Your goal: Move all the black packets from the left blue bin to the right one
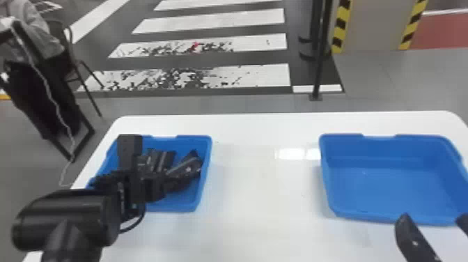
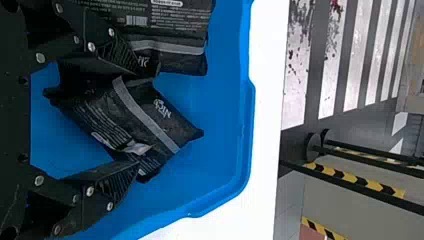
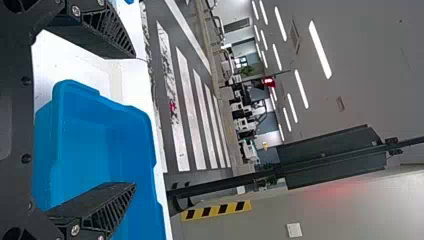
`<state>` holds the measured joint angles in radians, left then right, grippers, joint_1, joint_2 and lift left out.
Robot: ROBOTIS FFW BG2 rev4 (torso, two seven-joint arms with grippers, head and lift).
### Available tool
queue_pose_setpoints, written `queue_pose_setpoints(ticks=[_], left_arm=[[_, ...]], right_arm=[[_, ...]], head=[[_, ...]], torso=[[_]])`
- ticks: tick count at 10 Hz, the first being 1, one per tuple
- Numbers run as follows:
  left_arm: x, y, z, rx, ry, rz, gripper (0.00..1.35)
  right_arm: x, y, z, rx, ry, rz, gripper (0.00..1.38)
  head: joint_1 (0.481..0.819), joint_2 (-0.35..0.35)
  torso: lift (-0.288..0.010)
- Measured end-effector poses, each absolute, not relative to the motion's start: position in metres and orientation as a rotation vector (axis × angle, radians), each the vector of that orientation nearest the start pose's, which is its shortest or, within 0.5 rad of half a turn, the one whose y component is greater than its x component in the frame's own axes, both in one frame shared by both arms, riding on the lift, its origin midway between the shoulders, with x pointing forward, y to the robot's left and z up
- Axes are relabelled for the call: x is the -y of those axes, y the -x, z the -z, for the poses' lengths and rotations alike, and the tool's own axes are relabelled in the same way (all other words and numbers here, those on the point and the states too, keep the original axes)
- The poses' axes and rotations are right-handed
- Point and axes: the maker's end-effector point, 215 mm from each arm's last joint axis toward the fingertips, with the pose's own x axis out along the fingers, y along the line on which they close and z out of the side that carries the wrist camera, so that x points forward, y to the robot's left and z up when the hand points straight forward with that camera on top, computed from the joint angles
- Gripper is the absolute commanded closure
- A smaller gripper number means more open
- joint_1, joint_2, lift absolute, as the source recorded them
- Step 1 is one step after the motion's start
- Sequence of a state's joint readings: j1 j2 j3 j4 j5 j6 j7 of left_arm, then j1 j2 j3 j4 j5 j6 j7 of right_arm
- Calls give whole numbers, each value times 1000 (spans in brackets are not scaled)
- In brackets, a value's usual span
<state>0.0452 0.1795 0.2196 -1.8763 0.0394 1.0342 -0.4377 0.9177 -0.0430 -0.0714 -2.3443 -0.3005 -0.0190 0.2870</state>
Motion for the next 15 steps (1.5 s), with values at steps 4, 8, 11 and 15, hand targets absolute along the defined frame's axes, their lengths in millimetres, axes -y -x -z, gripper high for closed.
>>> queue_pose_setpoints(ticks=[4, 8, 11, 15], left_arm=[[-321, -496, 447, -694, 43, 173, 1205], [-320, -449, 358, -528, 11, 192, 1205], [-242, -418, 313, -438, 55, 380, 1205], [-153, -402, 305, -416, 116, 576, 1205]], right_arm=[[199, -327, 315, -89, -240, -250, 116], [196, -330, 307, -71, -247, -263, 116], [174, -344, 288, -17, -294, -354, 116], [112, -365, 268, -10, -391, -565, 116]], head=[[695, 166], [695, 182], [695, 110], [695, 62]], torso=[[-154], [-154], [-154], [-154]])
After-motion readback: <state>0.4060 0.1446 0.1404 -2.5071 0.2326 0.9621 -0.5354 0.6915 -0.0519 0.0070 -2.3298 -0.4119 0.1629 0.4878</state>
